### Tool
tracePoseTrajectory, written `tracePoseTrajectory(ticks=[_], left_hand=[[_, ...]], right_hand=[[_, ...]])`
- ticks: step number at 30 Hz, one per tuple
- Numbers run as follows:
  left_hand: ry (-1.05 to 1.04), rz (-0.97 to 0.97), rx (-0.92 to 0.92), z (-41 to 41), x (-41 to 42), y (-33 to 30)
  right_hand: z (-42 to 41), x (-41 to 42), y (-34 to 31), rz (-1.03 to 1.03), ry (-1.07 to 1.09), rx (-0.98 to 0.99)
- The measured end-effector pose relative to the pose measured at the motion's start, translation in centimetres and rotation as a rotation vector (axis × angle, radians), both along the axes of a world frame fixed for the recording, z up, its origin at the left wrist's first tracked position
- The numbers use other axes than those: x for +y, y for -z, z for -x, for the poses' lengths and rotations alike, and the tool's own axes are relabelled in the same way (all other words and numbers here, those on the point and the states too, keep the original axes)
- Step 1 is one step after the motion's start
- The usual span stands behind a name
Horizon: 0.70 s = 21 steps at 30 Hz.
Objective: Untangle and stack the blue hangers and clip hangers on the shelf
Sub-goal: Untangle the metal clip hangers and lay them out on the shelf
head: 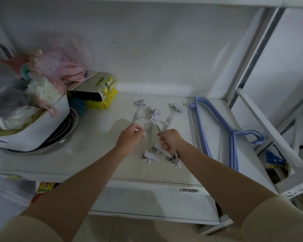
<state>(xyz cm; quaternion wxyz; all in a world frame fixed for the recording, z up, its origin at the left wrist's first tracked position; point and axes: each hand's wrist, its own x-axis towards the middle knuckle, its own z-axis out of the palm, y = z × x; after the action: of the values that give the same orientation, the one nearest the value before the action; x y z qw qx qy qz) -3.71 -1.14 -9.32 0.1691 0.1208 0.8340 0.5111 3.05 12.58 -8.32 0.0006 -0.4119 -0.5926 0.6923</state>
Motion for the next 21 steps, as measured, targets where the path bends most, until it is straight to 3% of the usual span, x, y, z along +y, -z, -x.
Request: tracePoseTrajectory(ticks=[3, 9, 16, 21], left_hand=[[0.084, 0.025, -0.072, -0.4, -0.1, -0.3], [0.185, -0.069, -0.208, -1.5, 1.2, -1.2], [0.132, -0.031, -0.132, -2.9, 2.3, -0.9], [0.047, 0.033, -0.091, -2.7, 1.8, -0.6]], right_hand=[[0.0, -1.1, 0.1, 0.101, 0.058, 0.033], [-1.2, -3.0, -0.8, 0.098, 0.060, 0.072], [-3.0, -4.4, -1.1, 0.143, -0.175, 0.122], [-3.4, -4.2, -1.2, -0.016, -0.297, 0.005]])
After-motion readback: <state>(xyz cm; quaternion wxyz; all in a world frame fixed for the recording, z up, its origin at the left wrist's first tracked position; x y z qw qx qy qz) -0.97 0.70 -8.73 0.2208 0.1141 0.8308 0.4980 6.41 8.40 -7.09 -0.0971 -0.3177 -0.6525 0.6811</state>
